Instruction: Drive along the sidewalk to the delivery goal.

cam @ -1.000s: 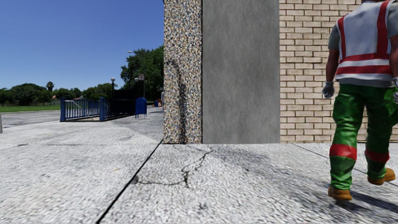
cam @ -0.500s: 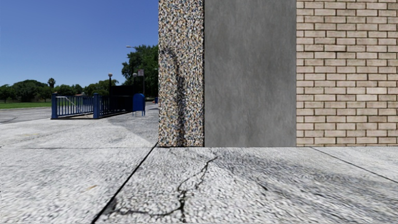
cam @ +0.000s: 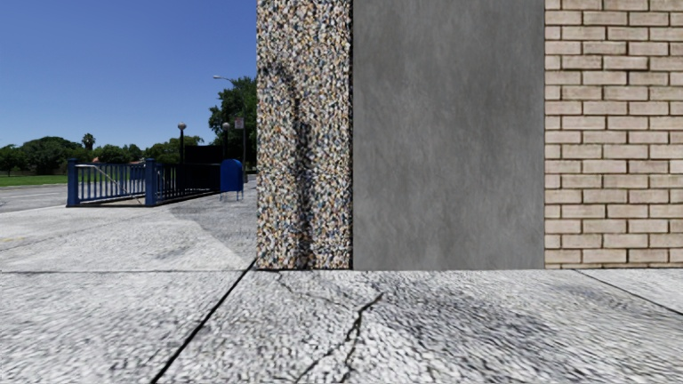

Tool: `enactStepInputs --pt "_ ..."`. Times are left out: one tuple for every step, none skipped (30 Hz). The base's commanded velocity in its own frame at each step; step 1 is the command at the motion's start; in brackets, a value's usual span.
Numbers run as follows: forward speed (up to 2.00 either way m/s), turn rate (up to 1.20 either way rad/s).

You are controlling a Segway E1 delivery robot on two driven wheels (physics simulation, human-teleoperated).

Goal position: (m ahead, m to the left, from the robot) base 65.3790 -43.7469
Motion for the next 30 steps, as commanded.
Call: enactStepInputs --pt "1.18 -0.3" --pt "1.18 -0.43" --pt "1.18 -0.49" --pt "1.18 -0.49" --pt "1.18 -0.52" --pt "1.18 -0.52" --pt "1.18 -0.53" --pt "1.18 -0.53" --pt "1.18 -0.53" --pt "1.18 -0.74" --pt "1.18 -0.78" --pt "1.18 -0.79" --pt "1.18 -0.79" --pt "1.18 -0.79" --pt "1.18 -0.79" --pt "1.18 -0.8" --pt "1.18 -0.8" --pt "1.18 -0.8" --pt "1.18 -0.8" --pt "1.18 -0.8" --pt "1.18 -0.8" --pt "1.18 -0.8" --pt "1.18 -0.8" --pt "1.18 -0.8" --pt "1.18 -0.8" --pt "1.18 -0.8" --pt "1.18 -0.8" --pt "1.18 -0.8" --pt "1.18 -0.8" --pt "1.18 -0.8"
